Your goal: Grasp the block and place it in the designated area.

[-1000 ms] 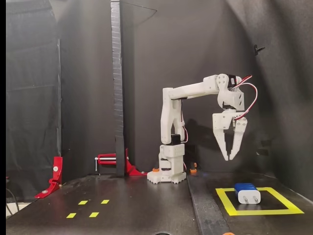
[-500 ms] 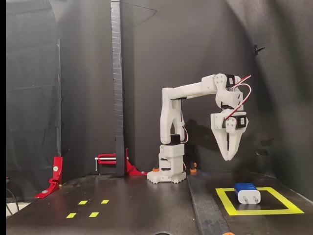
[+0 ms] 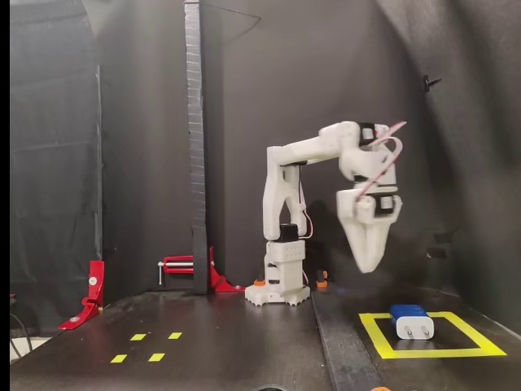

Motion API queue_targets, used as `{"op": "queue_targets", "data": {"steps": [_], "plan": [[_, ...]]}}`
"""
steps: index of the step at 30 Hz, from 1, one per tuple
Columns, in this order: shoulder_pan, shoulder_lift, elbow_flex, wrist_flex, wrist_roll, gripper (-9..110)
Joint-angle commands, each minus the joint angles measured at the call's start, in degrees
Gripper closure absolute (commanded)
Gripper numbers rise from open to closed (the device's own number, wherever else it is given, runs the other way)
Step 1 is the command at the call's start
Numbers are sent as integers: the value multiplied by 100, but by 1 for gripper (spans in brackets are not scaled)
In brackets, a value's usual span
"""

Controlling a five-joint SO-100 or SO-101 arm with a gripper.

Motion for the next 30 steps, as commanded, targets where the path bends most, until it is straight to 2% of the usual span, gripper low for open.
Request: {"op": "queue_targets", "data": {"steps": [1,8,13,20,30], "plan": [[756,255,-176,-105,-35,102],[2329,264,-167,-79,-44,102],[2997,387,-149,-62,-272,102],[3059,861,-9,-97,-439,102],[2610,3366,2514,-2241,-510,102]]}}
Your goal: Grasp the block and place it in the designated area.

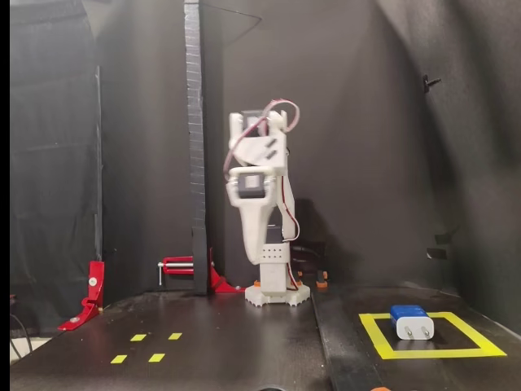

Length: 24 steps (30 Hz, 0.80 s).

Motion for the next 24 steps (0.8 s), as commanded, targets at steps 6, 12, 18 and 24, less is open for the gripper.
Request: {"op": "queue_targets", "data": {"steps": [6,12,18,24], "plan": [[-105,1942,1644,-1793,-44,102],[-123,3305,3138,-3032,-44,102],[-211,4896,4729,-4025,-70,102],[-334,6170,5871,-4078,-141,102]]}}
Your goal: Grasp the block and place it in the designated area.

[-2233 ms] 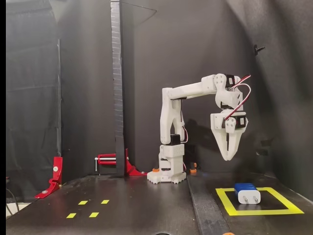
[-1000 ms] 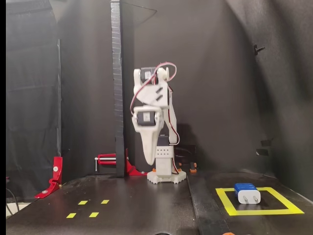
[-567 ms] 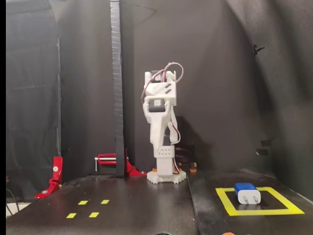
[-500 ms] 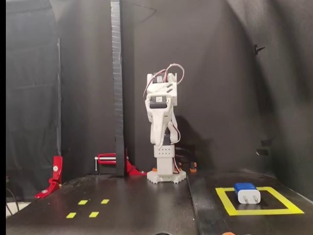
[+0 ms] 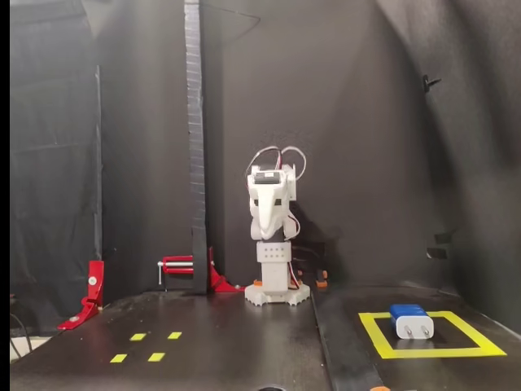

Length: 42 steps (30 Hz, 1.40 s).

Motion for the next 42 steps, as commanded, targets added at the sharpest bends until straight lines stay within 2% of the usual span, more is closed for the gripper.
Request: {"op": "queue_targets", "data": {"steps": [1,12,19,42], "plan": [[-35,483,325,-62,-53,102],[-18,1345,1714,211,-360,102],[-18,1354,1767,1336,-580,102],[167,1354,1767,1362,-290,101]]}}
